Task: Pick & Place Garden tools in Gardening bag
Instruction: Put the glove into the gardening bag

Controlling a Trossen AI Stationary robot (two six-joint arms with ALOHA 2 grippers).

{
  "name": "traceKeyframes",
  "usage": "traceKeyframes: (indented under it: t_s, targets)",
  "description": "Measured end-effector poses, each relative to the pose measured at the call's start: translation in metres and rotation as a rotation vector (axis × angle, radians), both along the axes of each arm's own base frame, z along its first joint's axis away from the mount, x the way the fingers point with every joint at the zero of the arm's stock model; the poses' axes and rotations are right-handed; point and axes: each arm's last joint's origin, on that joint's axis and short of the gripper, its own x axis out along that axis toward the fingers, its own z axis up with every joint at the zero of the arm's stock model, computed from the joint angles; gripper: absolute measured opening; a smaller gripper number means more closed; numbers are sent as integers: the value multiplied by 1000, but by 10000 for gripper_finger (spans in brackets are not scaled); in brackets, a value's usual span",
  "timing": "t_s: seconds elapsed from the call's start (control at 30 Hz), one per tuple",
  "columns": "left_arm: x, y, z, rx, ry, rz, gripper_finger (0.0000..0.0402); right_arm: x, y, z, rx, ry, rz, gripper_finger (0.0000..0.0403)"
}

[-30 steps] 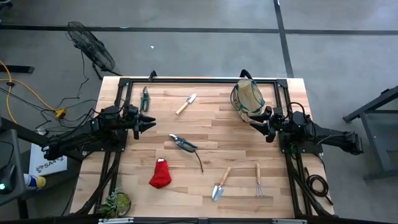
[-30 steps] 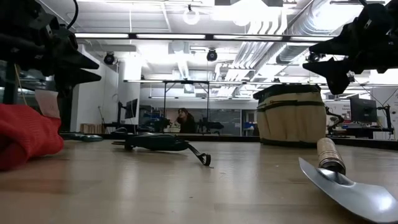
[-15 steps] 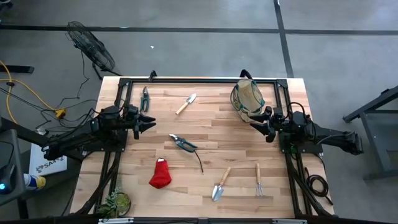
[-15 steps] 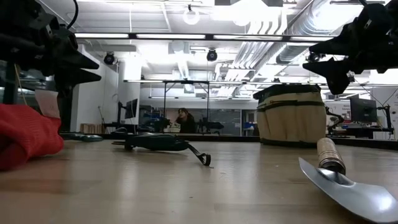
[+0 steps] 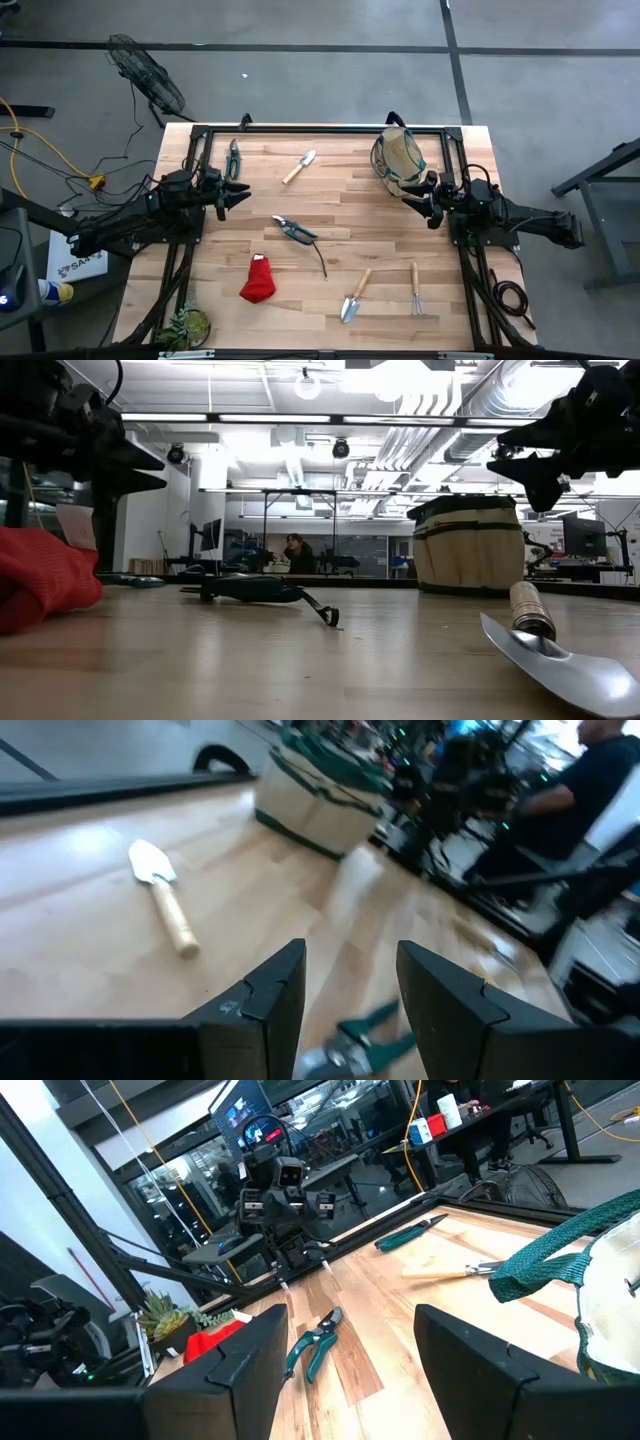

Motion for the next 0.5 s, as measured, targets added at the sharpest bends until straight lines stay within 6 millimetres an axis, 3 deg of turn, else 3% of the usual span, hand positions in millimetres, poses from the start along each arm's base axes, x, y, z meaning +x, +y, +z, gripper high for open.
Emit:
traceKeyframes:
  t_s: [0.23,0.5]
  targets:
    - [0,1,4,12,-46,28,156,0,0,0,0,1,0,210]
    - [0,1,6,-114,-92,48,156,0,0,0,0,0,0,210]
